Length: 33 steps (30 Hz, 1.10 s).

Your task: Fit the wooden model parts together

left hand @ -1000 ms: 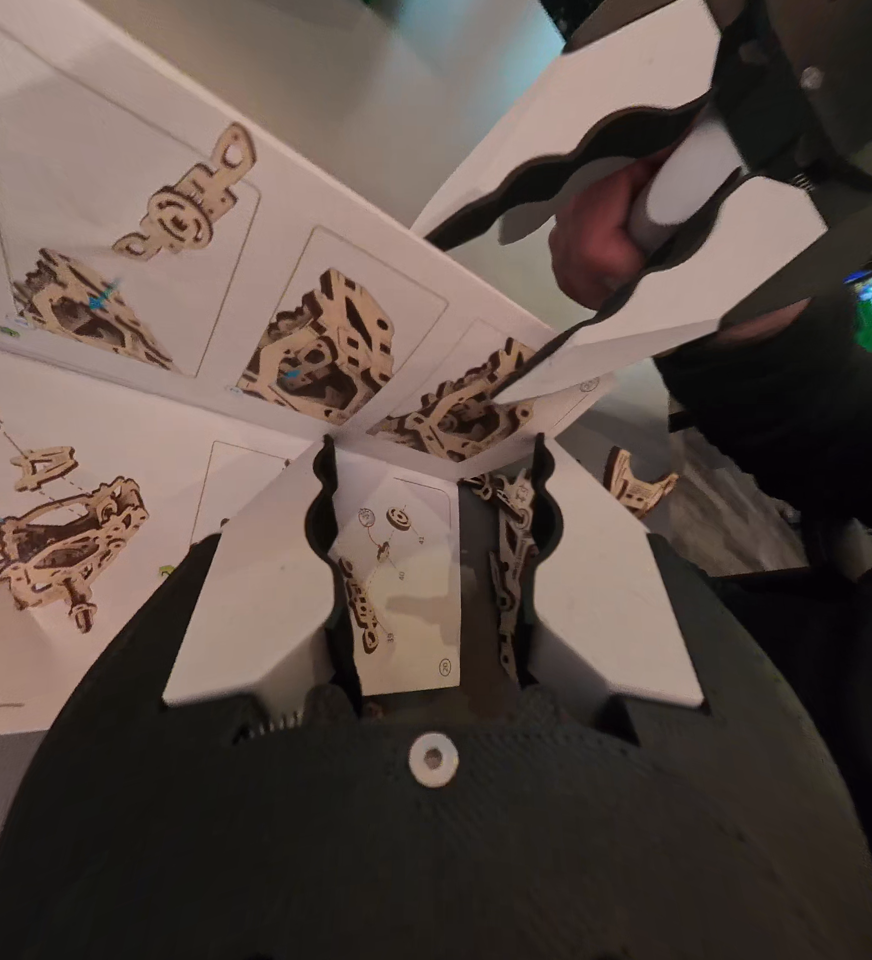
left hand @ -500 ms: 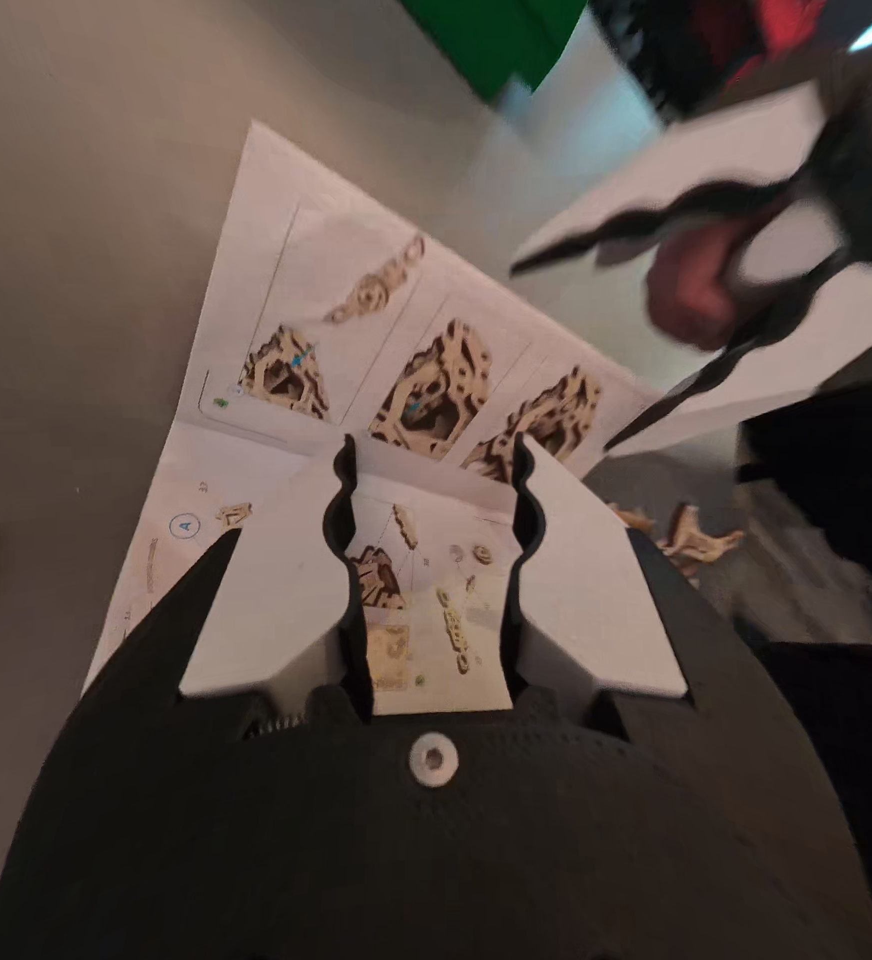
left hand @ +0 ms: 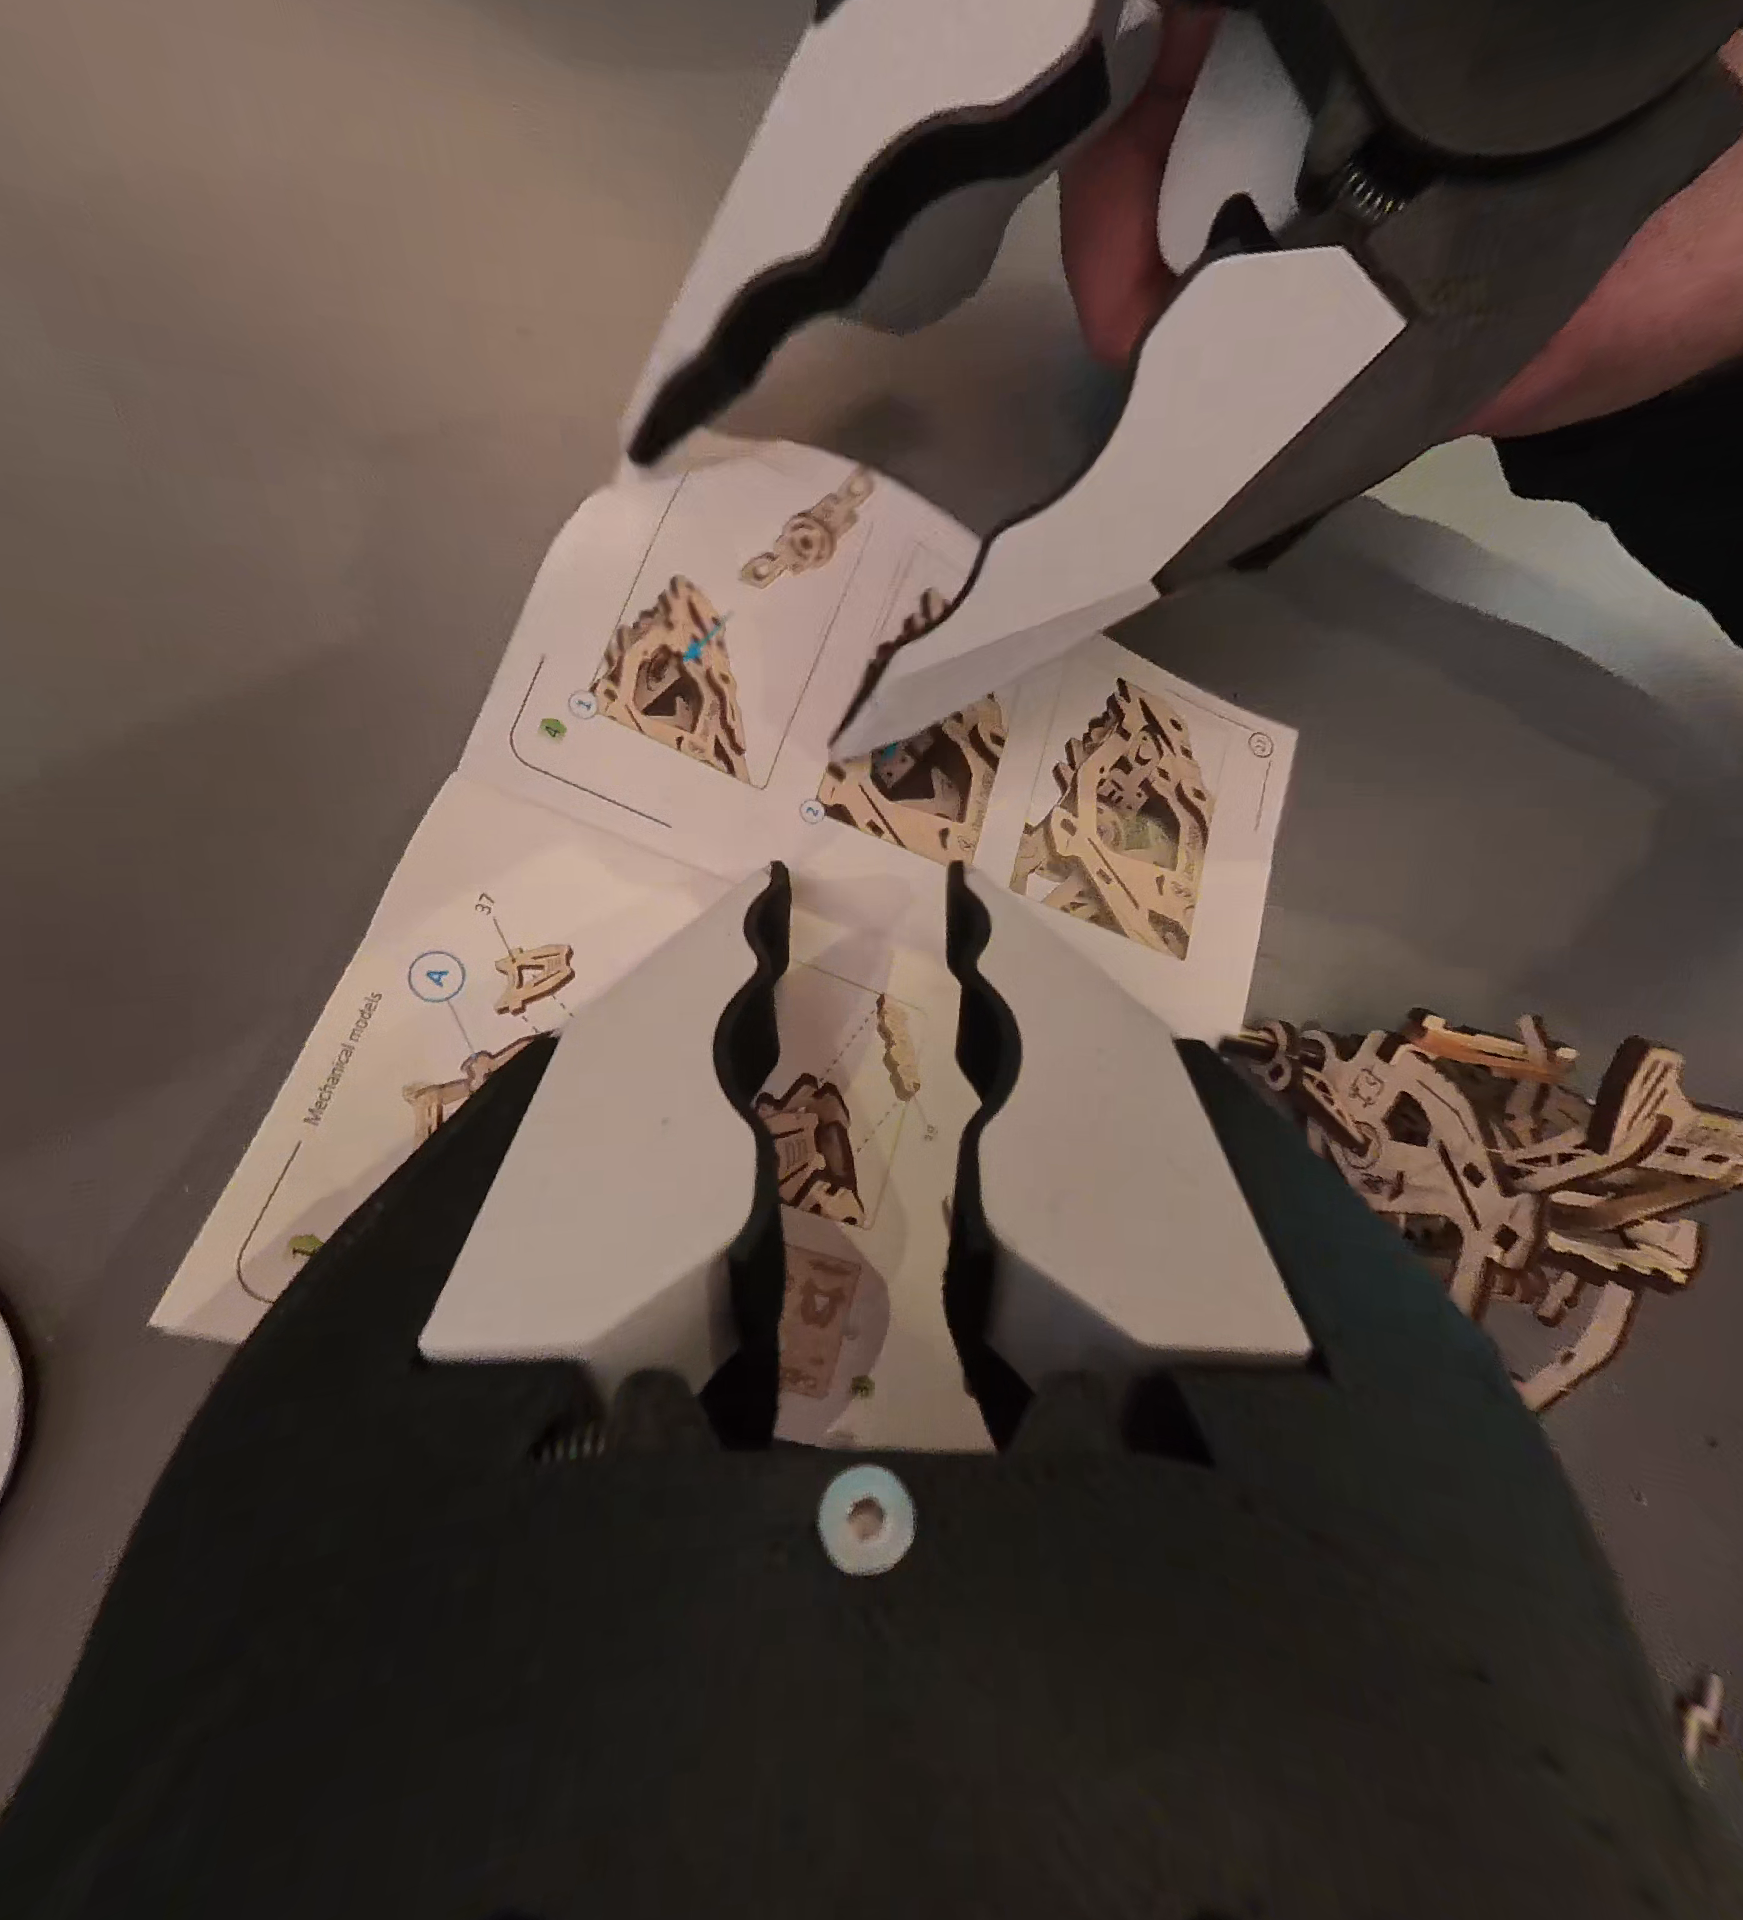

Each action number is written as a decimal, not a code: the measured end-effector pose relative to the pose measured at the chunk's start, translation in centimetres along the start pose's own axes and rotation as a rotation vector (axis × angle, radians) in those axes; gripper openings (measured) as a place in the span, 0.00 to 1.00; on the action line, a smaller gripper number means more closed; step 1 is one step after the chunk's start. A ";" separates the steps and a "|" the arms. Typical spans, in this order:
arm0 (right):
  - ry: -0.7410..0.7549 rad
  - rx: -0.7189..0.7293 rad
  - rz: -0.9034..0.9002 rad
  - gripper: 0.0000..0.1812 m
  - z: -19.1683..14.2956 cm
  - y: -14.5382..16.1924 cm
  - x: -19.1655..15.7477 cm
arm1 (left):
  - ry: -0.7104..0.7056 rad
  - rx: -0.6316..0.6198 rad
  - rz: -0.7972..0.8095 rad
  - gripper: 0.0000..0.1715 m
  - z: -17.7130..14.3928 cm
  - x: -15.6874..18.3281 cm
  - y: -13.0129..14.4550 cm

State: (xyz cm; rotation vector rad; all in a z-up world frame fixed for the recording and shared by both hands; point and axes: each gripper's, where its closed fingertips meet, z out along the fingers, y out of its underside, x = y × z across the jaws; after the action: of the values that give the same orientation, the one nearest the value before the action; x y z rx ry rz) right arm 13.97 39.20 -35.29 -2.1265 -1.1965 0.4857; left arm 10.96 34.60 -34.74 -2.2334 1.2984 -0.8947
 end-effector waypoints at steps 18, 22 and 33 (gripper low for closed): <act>0.036 0.017 -0.099 0.22 0.1 -0.6 -0.3 | 0.009 0.019 0.019 0.15 0.0 -0.1 0.0; 0.072 0.047 -0.166 0.17 -0.3 -1.4 -0.6 | 0.013 0.028 0.011 0.15 0.0 -0.1 0.0; -0.186 0.121 0.125 0.15 -1.4 -2.2 -3.3 | 0.037 0.063 -0.030 0.16 -0.1 0.0 -0.1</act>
State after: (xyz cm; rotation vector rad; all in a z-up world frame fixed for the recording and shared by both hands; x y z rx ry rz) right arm 11.72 36.68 -32.69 -2.0961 -1.1078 0.8070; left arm 10.93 34.66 -34.60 -2.2031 1.2380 -0.9794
